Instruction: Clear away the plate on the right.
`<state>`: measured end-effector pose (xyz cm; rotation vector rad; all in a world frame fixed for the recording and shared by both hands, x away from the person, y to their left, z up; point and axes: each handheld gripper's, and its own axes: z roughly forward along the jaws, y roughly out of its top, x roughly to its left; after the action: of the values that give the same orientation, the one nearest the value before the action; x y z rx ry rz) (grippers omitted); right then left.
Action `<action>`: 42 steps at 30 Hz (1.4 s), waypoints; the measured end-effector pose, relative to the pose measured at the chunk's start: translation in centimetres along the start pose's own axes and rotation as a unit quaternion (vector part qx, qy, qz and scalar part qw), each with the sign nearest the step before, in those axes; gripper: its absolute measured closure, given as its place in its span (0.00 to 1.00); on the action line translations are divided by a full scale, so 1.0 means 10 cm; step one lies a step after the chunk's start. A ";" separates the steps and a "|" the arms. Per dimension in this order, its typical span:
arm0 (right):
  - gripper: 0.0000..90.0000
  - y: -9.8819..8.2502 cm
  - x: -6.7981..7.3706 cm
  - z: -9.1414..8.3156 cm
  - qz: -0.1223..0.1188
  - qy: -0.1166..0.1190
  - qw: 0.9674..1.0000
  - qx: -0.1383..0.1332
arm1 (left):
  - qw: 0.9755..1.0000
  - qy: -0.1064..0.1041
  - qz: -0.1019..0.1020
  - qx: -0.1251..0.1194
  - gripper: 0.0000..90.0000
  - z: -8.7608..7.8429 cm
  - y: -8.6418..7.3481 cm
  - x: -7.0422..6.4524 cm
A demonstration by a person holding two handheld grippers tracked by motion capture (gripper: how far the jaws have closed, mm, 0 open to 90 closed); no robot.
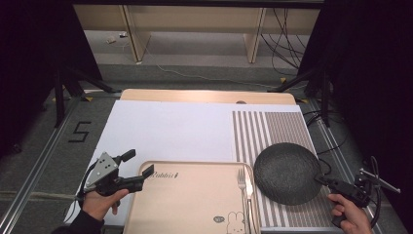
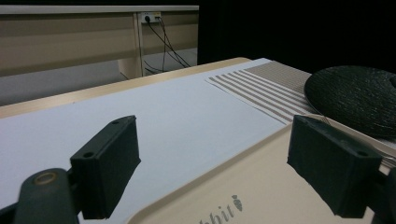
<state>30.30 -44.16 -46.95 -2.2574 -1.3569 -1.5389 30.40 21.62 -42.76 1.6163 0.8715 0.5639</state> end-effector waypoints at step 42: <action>0.97 -0.12 0.48 0.24 0.023 0.106 0.994 -0.007 | 1.000 0.002 0.003 0.000 0.18 0.00 0.00 0.00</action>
<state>31.67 -39.26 -44.78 -2.0468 -1.2307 -1.7208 30.38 21.60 -42.76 1.6181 0.8706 0.5714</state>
